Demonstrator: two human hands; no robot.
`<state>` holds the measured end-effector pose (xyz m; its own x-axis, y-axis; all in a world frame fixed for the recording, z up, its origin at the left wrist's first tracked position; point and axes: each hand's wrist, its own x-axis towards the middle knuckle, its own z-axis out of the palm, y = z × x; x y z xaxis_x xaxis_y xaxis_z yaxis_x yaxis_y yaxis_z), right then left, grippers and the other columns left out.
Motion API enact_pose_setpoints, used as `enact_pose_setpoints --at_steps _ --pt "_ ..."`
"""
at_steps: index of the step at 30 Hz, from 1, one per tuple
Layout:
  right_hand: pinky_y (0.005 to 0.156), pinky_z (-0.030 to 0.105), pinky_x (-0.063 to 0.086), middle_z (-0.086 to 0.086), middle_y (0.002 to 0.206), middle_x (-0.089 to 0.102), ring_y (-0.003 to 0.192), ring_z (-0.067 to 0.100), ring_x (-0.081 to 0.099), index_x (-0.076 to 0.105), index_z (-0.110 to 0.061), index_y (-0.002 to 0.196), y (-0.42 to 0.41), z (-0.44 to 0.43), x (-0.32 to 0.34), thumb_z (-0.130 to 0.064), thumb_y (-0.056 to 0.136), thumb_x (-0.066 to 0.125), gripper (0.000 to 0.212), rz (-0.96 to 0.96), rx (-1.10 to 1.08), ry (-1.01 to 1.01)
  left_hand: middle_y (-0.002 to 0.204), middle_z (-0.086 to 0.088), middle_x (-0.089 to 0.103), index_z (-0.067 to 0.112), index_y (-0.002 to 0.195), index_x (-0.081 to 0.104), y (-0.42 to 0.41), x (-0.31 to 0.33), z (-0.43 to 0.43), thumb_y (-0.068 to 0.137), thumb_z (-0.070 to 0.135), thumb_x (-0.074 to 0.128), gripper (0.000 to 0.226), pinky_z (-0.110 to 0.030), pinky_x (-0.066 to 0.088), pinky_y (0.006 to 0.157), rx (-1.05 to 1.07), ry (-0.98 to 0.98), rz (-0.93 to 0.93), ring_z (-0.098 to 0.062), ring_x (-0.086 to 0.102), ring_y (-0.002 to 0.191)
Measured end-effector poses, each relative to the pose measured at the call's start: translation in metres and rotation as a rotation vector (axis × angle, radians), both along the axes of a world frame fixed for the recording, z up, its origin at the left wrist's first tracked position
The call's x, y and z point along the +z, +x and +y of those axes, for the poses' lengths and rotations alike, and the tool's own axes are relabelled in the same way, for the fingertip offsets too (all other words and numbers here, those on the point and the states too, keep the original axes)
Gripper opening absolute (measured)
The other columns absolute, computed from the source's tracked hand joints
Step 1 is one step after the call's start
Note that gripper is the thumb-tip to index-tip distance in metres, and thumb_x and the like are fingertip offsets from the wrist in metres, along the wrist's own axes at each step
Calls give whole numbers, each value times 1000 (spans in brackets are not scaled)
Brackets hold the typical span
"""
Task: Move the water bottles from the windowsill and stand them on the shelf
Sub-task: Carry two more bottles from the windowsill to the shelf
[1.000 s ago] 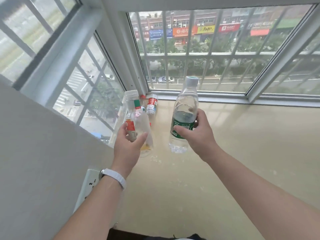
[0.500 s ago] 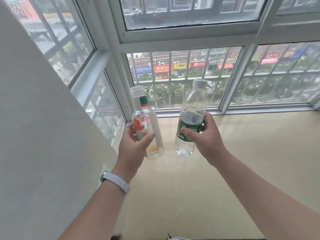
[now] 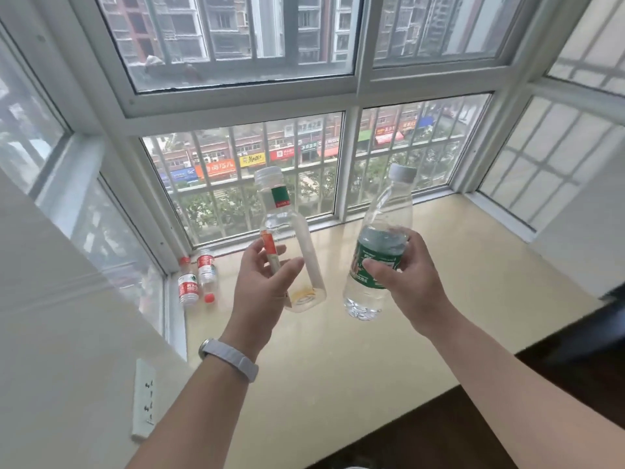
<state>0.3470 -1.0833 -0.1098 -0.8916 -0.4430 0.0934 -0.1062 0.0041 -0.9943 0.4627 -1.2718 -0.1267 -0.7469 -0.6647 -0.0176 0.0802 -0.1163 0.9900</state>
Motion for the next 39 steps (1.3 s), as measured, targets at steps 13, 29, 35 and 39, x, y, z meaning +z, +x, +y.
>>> enact_pose_setpoints --at_steps 13,29,35,39 --pt "94 49 53 -2 112 68 109 20 64 56 -36 116 -60 121 -8 -31 65 81 57 -35 -234 -72 121 0 63 36 117 55 -104 21 92 69 33 78 54 -24 51 71 -251 -101 -33 5 67 80" --pt "97 49 51 0 112 69 108 20 65 59 -30 116 -156 399 -11 -37 63 84 59 -17 -620 -141 118 4 66 42 112 55 -288 33 364 77 23 81 47 -15 52 57 -663 -268 15 1 67 83" --pt "81 25 49 -13 99 72 94 5 67 58 -26 112 -145 492 -9 -9 76 83 47 2 -805 -125 110 9 68 31 124 54 -322 32 465 87 10 75 48 -13 51 59 -875 -292 29 -2 68 84" --pt "86 32 52 -13 105 71 98 7 68 58 -34 112 -131 542 -10 -28 67 86 54 -5 -961 -84 92 20 72 29 125 56 -339 35 523 88 8 73 46 -13 51 60 -1013 -308 52 -2 68 81"
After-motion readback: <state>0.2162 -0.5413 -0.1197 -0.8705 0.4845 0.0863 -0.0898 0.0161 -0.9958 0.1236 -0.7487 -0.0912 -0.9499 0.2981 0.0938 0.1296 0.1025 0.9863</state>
